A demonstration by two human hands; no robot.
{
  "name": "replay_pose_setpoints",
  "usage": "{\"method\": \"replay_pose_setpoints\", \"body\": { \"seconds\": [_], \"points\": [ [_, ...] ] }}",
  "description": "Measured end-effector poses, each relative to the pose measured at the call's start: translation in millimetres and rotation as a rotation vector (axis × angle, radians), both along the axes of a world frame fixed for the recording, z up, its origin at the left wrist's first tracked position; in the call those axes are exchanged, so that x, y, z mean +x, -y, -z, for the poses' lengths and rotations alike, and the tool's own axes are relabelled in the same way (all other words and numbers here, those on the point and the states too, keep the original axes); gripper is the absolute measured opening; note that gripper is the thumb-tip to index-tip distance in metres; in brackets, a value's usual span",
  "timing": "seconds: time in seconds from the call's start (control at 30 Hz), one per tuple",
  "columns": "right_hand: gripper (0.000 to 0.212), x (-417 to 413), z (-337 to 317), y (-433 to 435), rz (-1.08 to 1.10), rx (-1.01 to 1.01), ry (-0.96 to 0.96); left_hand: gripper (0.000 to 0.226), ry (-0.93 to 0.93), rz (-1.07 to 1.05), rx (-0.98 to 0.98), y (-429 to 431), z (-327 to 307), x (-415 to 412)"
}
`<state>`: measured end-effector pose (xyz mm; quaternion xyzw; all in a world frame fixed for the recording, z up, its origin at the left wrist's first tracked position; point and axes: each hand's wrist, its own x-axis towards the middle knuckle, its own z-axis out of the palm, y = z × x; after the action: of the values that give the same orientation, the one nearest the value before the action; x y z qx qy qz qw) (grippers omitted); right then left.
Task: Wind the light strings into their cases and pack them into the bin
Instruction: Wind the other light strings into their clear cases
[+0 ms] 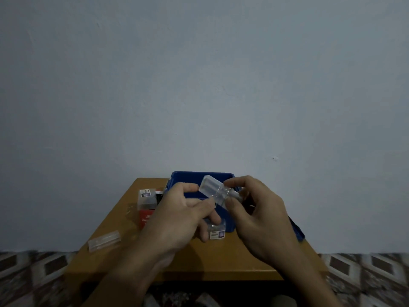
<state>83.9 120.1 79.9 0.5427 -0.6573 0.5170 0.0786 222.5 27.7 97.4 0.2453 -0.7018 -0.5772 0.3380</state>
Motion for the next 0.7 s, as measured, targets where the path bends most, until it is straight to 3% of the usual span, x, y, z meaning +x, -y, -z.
{"method": "replay_pose_setpoints", "body": {
  "seconds": [0.2, 0.47, 0.7],
  "points": [
    [0.030, -1.7, 4.8, 0.1, -0.077, 0.011, 0.117, 0.022, -0.013, 0.058, 0.025, 3.0, 2.8, -0.9],
    [0.028, -4.0, 0.4, -0.8, -0.185, 0.052, 0.267, 0.019, 0.029, 0.047, -0.127, 16.4, 9.3, 1.3],
    [0.026, -0.7, -4.0, -1.9, -0.281, 0.038, 0.460, 0.023, -0.041, 0.099, -0.135, 24.5, 12.0, 4.5]
  ]
}}
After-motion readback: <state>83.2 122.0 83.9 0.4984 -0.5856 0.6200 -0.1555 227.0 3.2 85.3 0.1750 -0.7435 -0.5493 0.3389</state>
